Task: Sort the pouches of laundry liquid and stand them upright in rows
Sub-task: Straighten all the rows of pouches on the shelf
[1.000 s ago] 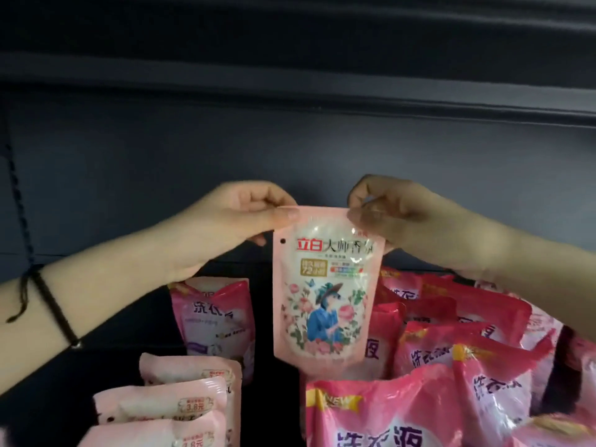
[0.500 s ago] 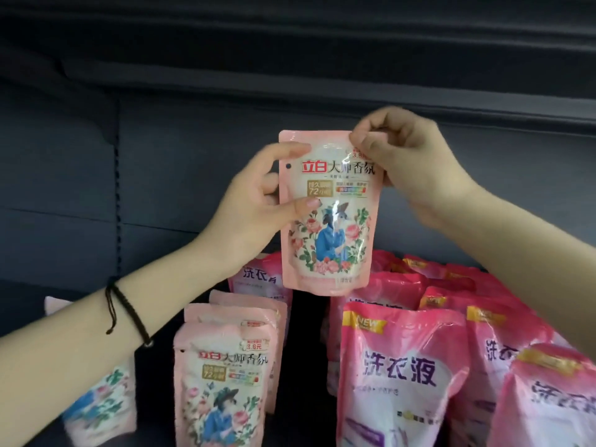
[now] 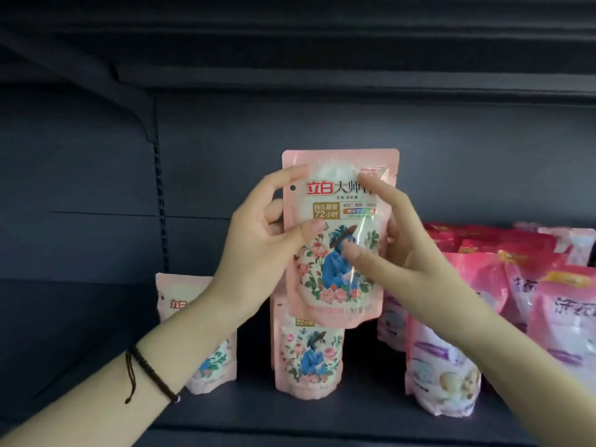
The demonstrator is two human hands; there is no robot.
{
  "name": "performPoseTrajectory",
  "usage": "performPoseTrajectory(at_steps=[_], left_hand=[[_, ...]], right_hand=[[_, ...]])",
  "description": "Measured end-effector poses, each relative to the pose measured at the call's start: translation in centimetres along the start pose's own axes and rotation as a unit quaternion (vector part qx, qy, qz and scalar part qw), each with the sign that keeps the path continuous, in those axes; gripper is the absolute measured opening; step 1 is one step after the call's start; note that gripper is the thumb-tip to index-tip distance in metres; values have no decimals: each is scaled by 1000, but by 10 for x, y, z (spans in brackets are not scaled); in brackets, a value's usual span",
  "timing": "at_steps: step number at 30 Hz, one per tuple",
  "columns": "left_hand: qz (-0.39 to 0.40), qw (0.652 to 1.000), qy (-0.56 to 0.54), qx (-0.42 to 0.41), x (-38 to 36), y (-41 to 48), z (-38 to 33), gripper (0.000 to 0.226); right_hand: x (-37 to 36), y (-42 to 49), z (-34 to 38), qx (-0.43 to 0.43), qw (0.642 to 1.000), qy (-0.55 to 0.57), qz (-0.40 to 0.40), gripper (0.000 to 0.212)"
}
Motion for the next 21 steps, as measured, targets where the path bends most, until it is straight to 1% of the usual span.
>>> performPoseTrajectory(at_steps=[3, 4, 6, 10, 14, 16, 19, 21], left_hand=[[7, 1000, -2, 25, 9, -21, 14, 50], [6, 999, -5, 33, 11, -27, 19, 50], [2, 999, -11, 47, 14, -40, 32, 50], [-16, 996, -33, 76, 18, -67, 62, 51], [-32, 995, -18, 93, 21, -90, 90, 52], [-39, 995, -4, 95, 22, -99, 101, 53], [-33, 996, 41, 73, 25, -107, 109, 53], [-34, 995, 73, 60, 28, -112, 111, 53]], right_hand=[[-26, -24, -16, -35, 999, 6, 27, 92], [-32, -30, -21, -48, 999, -7, 25, 99], [-41, -41, -32, -78, 996, -26, 20, 105], [-57, -59, -54, -125, 990, -58, 15, 108], [-71, -77, -80, -162, 981, -108, -2, 113], [-77, -84, -92, -167, 977, -129, -7, 116], [-82, -92, -105, -158, 974, -159, -19, 116], [-82, -96, -108, -140, 965, -218, -37, 111]])
Point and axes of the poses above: each hand's wrist, its own y-axis towards the middle knuckle, its own x-axis out of the back of the hand, z = x × y, the point moved 4 cm from there along y, towards the middle knuckle, and after that the axes turned 6 degrees about -y, right-handed, at the moved point
